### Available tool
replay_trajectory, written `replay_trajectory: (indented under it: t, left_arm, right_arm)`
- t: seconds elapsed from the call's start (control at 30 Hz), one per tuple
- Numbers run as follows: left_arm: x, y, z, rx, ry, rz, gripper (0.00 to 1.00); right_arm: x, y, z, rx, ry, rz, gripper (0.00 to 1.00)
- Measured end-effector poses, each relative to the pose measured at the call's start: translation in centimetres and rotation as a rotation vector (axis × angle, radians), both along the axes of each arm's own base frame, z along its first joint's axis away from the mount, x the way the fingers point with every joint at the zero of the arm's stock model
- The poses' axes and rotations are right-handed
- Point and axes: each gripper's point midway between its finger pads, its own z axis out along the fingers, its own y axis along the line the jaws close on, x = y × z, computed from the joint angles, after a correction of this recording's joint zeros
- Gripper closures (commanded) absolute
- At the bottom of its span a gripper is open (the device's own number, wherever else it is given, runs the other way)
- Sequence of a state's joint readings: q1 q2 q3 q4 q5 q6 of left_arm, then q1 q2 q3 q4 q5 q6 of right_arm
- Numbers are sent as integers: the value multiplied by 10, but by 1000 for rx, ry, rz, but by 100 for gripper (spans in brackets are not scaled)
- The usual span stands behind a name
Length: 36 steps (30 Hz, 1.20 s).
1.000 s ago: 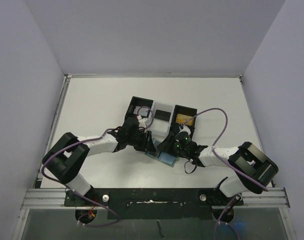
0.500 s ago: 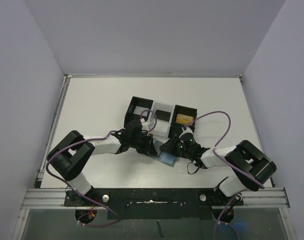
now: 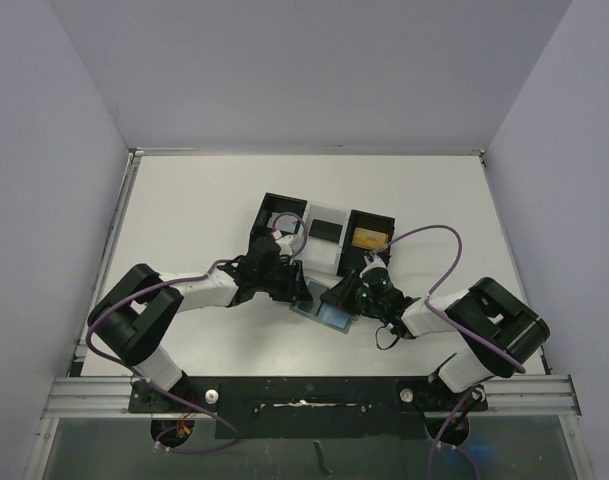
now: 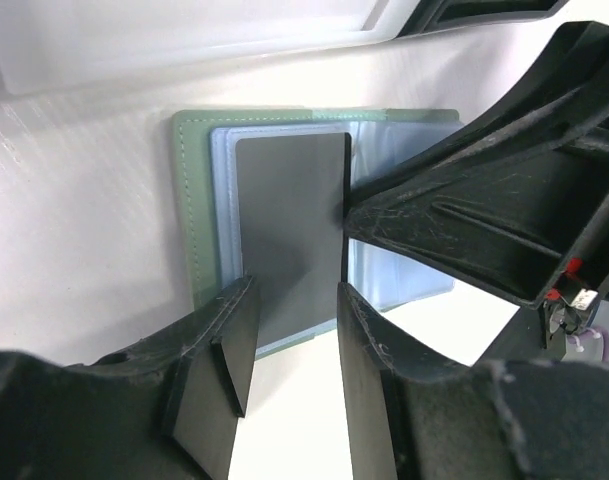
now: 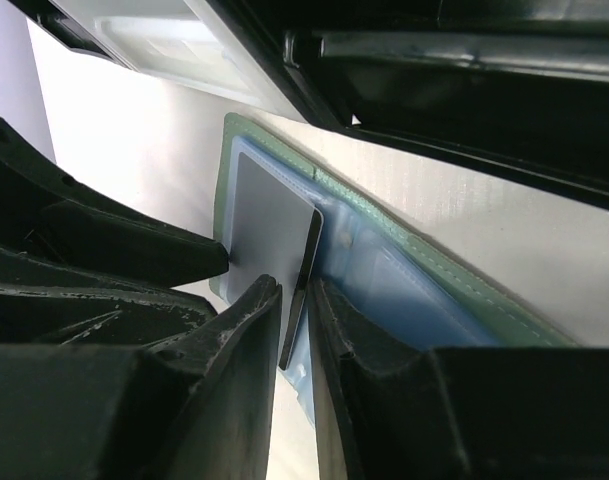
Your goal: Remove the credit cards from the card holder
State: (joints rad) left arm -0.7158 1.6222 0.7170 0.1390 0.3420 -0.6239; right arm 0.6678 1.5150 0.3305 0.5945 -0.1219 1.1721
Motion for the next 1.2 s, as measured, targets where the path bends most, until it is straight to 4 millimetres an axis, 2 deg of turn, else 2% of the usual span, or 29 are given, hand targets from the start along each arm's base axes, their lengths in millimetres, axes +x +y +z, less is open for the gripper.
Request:
replay_trajectory:
  t: [0.2, 0.33, 0.6, 0.8, 1.2]
  left_arm:
    - [1, 1, -5, 13, 1, 2, 64]
    - [1, 2, -6, 14, 0, -1, 69]
    - [-7, -3, -8, 3, -10, -15, 72]
    - [-10, -3, -10, 10, -15, -17, 72]
    - [-9, -2, -10, 31, -30, -28, 72]
  right_arm:
    - [1, 1, 0, 13, 4, -7, 79]
    - [2, 2, 0, 23, 0, -10, 80]
    - [1, 3, 1, 47, -13, -3, 83]
    - [-4, 1, 2, 75, -11, 3, 76]
    - [-10, 0, 5, 108, -20, 19, 92]
